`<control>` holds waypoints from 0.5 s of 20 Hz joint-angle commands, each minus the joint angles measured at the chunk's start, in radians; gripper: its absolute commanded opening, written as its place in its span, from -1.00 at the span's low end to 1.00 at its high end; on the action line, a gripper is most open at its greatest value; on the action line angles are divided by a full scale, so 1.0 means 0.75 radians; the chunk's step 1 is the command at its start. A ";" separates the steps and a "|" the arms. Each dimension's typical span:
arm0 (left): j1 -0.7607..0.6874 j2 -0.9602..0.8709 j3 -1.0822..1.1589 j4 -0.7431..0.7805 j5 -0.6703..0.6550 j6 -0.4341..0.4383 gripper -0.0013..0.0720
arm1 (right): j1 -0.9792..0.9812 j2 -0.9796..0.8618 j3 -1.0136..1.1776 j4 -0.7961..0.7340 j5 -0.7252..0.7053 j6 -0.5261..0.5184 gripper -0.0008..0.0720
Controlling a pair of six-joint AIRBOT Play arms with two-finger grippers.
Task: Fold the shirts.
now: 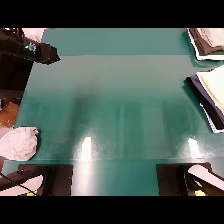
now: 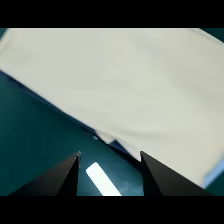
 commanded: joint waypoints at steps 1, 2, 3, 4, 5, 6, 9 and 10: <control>-0.001 0.001 0.000 -0.003 -0.020 0.000 -0.89 | 0.191 0.074 -0.010 0.114 -0.039 0.001 0.20; -0.001 0.001 0.000 -0.003 -0.017 0.001 -0.89 | 0.270 0.092 -0.010 0.114 -0.040 0.001 0.20; -0.001 0.001 0.000 -0.003 -0.011 0.001 -0.89 | 0.359 0.111 -0.010 0.113 -0.039 0.001 0.20; -0.001 0.001 0.000 -0.003 -0.005 0.001 -0.89 | 0.447 0.128 -0.010 0.113 -0.042 0.000 0.20; -0.001 0.001 0.000 -0.003 0.004 0.001 -0.89 | 0.529 0.141 -0.010 0.112 -0.056 0.001 0.20; -0.001 0.001 0.000 -0.003 0.014 0.001 -0.89 | 0.609 0.152 -0.010 0.109 -0.083 -0.001 0.20; -0.001 0.001 0.000 -0.003 0.030 0.001 -0.89 | 0.832 0.167 -0.009 0.053 -0.153 -0.001 0.19; -0.001 0.001 0.000 -0.003 0.038 0.001 -0.89 | 0.892 0.166 -0.009 0.053 -0.160 -0.001 -0.18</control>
